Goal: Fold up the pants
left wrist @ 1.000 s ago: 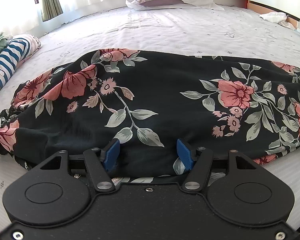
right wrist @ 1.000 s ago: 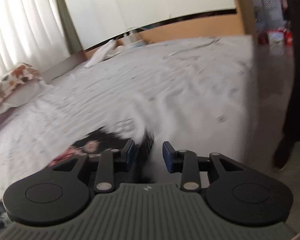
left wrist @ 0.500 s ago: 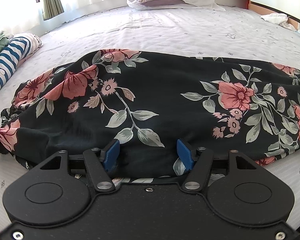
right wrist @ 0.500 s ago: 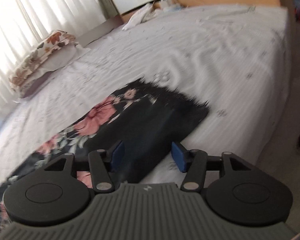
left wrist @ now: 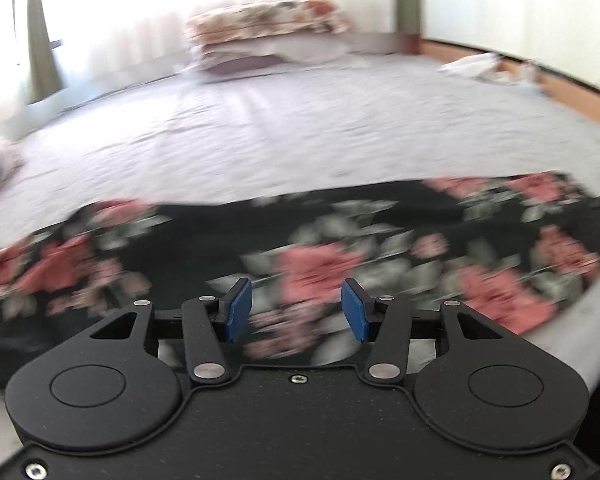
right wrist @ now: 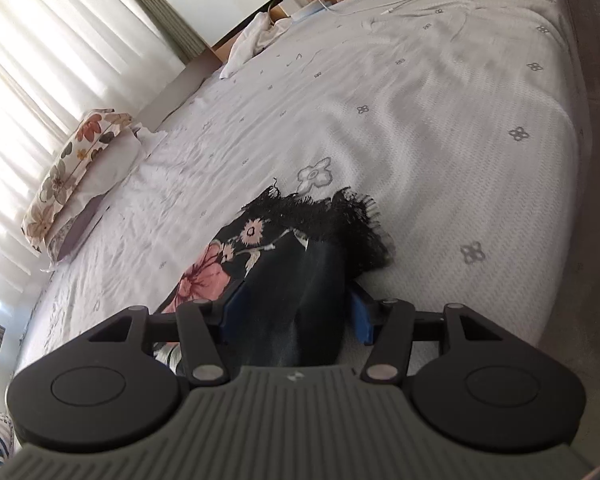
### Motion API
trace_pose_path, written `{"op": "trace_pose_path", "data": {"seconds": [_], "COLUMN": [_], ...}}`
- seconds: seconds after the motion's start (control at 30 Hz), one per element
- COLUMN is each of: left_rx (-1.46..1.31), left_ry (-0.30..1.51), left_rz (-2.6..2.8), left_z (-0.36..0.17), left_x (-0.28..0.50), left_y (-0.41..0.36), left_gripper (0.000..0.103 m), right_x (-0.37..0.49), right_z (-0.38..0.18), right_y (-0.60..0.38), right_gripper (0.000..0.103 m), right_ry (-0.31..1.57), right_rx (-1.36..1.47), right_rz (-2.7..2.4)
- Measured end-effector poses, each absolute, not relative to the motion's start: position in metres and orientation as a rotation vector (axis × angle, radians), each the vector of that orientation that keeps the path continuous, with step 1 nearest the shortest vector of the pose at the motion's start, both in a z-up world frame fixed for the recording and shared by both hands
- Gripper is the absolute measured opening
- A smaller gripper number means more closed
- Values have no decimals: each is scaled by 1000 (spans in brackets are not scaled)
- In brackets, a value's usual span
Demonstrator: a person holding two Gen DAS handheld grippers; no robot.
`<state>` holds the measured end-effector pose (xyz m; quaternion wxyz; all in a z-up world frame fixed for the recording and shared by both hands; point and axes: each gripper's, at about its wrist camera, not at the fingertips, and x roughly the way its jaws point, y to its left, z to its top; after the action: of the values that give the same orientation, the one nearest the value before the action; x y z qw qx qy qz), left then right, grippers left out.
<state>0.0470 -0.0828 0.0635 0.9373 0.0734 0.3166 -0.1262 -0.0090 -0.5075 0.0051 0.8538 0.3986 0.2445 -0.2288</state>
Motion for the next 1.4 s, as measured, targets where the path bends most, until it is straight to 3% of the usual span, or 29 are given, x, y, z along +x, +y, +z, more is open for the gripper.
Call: {"op": "trace_pose_path", "data": {"seconds": [0.27,0.6,0.7,0.73,0.87,1.07,1.3,1.33,1.4], "left_rx": [218,194,205,206,146,53,-45,-47,-55], "left_ry": [704,740,727,723,740,703,683,683,686], "left_rz": [-374,-356,-352,-352,-375,-367,-296,-279,-247], "left_z": [31,11,11,11,18,39,49,48,46], "left_x": [50,50,48,46,45,29,8,7,7], "left_y": [-175,-178,-179,-179,-168,-124,-51,-42,-26], "left_gripper": [37,36,37,37,36,35,33,33,33], "right_x": [-18,36,41,44,43,59,115,121,127], "right_z": [7,0,2,1,2,44,79,77,72], "right_y": [-487,-522,-530,-534,-539,-485,-297,-266,-217], "right_gripper": [72,74,35,13,6,5,5,8,37], "right_ry": [577,559,568,592,589,581,726,761,814], "right_rx": [669,705,731,763,861,801,545,496,385], "right_rz": [-393,-386,-382,-384,-380,-217,237,300,383]}}
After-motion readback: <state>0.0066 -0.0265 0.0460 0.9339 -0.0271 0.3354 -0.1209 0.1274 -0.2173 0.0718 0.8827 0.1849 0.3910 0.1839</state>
